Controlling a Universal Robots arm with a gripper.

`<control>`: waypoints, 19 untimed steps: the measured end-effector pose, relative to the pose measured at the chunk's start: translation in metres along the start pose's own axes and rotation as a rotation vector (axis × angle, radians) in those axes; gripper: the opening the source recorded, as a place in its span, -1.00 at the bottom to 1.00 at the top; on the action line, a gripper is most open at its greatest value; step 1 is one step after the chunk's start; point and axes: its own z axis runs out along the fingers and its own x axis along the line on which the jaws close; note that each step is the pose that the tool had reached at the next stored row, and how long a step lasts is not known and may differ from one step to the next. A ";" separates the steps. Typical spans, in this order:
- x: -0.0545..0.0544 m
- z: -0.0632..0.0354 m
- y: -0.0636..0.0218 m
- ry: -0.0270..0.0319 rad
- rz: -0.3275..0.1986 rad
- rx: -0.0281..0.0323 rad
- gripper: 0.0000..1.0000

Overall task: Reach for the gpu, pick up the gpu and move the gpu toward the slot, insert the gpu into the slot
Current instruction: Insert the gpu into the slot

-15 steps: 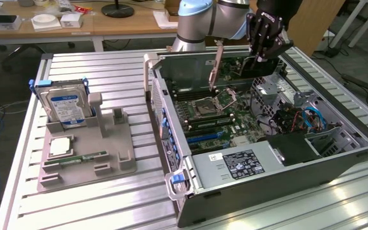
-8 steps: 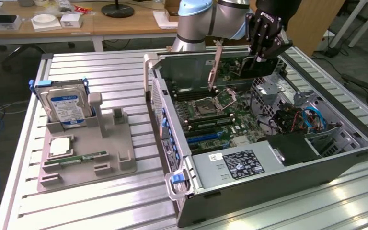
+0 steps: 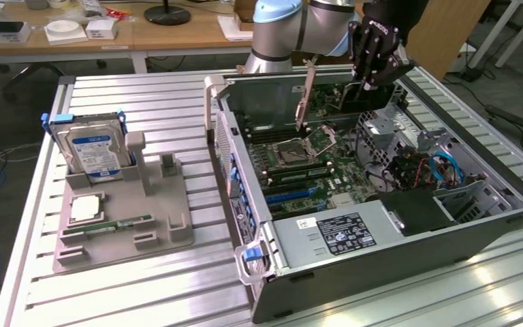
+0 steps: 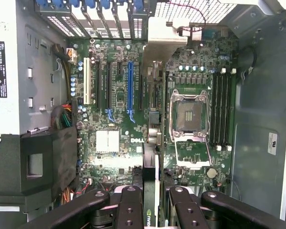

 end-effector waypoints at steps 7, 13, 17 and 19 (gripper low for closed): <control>0.000 0.0022 0.0000 -0.0005 0.000 0.0001 -0.48; 0.000 0.0033 0.0001 -0.0001 0.000 0.0000 -0.48; 0.000 0.0045 0.0001 -0.0002 0.000 0.0000 -0.48; 0.000 0.0051 0.0001 -0.0003 0.000 0.0000 -0.48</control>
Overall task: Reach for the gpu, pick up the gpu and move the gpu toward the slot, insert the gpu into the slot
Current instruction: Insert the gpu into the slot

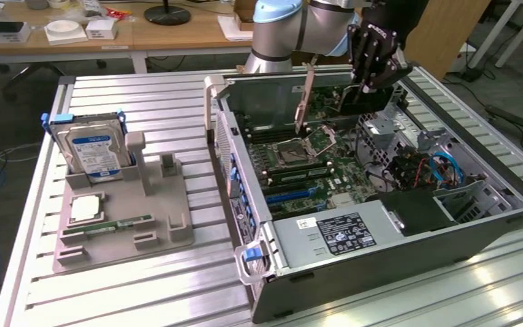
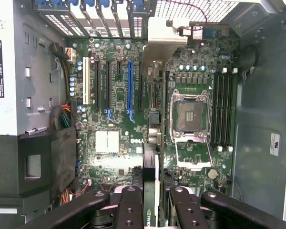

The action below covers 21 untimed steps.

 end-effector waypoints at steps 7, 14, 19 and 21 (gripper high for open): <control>0.000 0.0033 0.0001 0.0001 0.000 0.0000 -0.48; 0.000 0.0089 0.0001 0.0000 0.000 -0.0002 -0.48; 0.000 0.0175 0.0002 -0.0002 -0.002 -0.0003 -0.48; 0.000 0.0200 0.0003 -0.0001 -0.002 -0.0004 -0.48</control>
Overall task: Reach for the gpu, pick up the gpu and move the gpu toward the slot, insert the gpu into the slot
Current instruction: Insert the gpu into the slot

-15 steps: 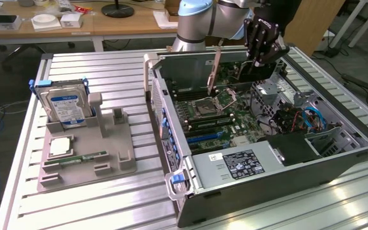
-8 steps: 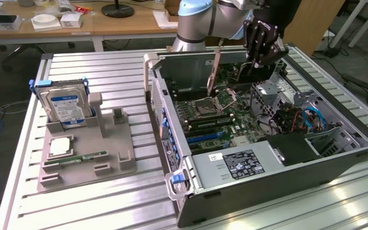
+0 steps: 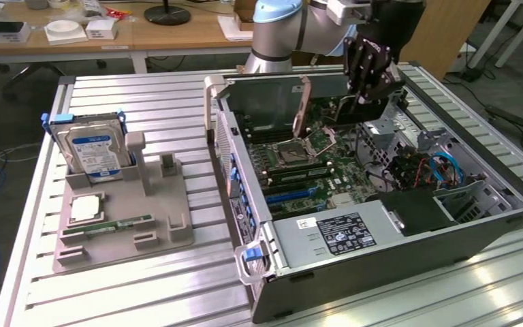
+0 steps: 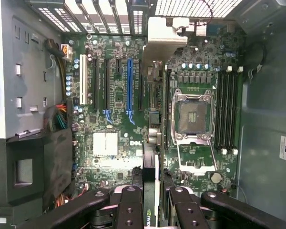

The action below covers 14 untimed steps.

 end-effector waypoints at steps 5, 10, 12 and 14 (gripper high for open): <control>0.000 0.0031 0.0003 0.0015 0.000 -0.0002 -0.48; 0.000 0.0040 0.0028 0.0017 0.000 -0.0002 -0.48; 0.000 0.0043 0.0031 0.0019 0.002 -0.0002 -0.48; 0.000 0.0050 0.0031 0.0017 0.010 -0.0001 -0.48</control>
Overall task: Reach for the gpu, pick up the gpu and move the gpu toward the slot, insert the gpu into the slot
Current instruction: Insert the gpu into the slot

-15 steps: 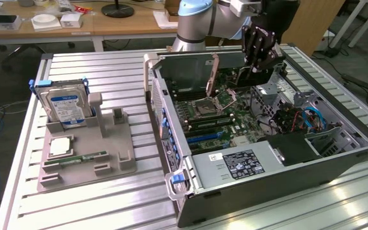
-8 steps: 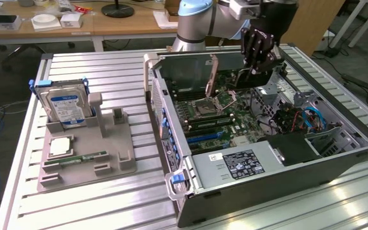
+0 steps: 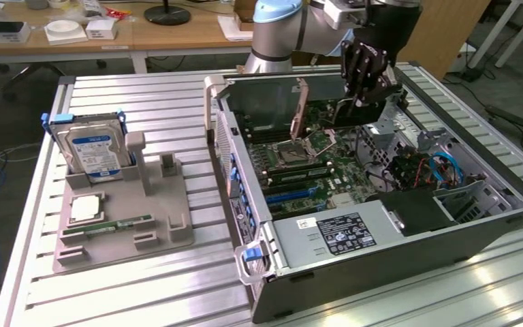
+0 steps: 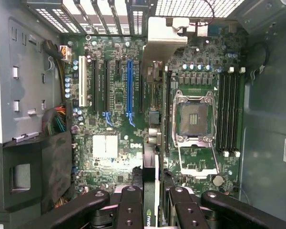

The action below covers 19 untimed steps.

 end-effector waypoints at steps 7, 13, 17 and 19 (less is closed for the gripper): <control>0.002 0.0009 0.0001 0.0019 0.011 0.0001 -0.48; 0.002 0.0019 0.0030 0.0025 0.017 0.0001 -0.48; 0.002 0.0036 0.0034 0.0028 0.037 0.0002 -0.48; 0.002 0.0041 0.0043 0.0029 0.038 0.0002 -0.48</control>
